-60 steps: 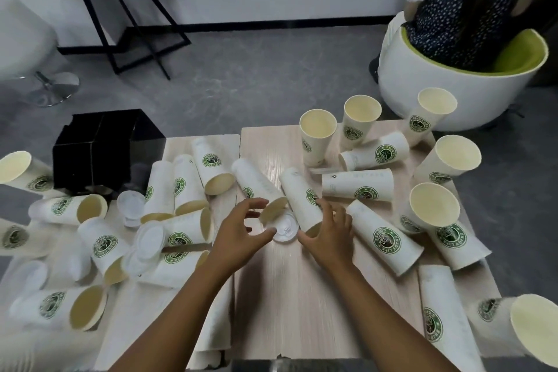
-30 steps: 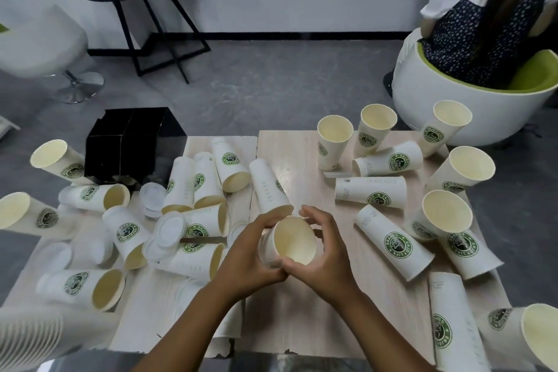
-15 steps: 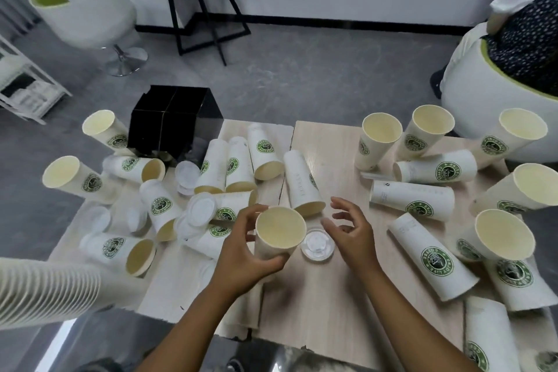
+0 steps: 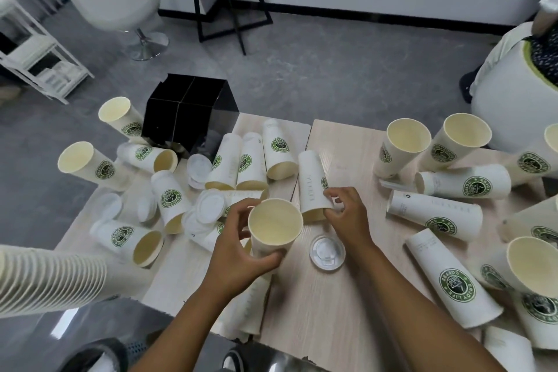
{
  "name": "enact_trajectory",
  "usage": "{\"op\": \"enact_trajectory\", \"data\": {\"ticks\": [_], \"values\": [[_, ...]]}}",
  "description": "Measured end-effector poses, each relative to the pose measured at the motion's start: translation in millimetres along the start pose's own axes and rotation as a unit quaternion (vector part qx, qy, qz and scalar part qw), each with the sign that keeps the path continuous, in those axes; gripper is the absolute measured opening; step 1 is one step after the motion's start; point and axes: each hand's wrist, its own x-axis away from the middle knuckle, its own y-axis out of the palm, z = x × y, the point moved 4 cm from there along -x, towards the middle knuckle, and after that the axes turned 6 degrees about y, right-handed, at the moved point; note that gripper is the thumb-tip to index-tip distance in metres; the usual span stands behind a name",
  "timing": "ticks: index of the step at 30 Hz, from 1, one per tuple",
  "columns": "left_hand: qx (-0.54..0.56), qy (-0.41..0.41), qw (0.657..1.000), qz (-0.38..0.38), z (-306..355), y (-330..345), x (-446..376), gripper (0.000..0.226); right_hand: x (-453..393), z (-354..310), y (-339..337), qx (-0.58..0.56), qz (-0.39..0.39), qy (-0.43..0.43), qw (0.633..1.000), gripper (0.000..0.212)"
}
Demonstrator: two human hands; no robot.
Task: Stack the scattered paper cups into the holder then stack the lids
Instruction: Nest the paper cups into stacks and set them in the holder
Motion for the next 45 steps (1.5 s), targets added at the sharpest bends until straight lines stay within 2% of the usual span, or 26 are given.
{"op": "enact_trajectory", "data": {"ticks": [4, 10, 21, 29, 37, 45], "values": [[0.000, -0.003, 1.000, 0.009, 0, -4, -1, 0.088, -3, -11, -9, 0.027, 0.058, -0.048, 0.997, 0.036], [0.009, 0.015, 1.000, 0.023, 8, -9, -4, 0.087, 8, -64, -43, 0.063, 0.151, -0.186, 0.969, 0.027], [0.023, 0.099, 0.993, 0.058, 43, -64, -2, 0.089, 60, -175, -72, 0.064, 0.191, -0.337, 0.920, 0.016], [-0.016, 0.198, 0.976, 0.092, 84, -175, 26, 0.092, 111, -293, -43, 0.062, 0.158, -0.430, 0.887, 0.017], [-0.051, 0.248, 0.956, 0.150, 106, -303, 74, 0.092, 163, -404, 14, 0.024, 0.151, -0.493, 0.857, 0.022], [-0.086, 0.263, 0.924, 0.264, 119, -438, 140, 0.093, 214, -503, 68, -0.137, 0.035, -0.428, 0.892, 0.020]]}}
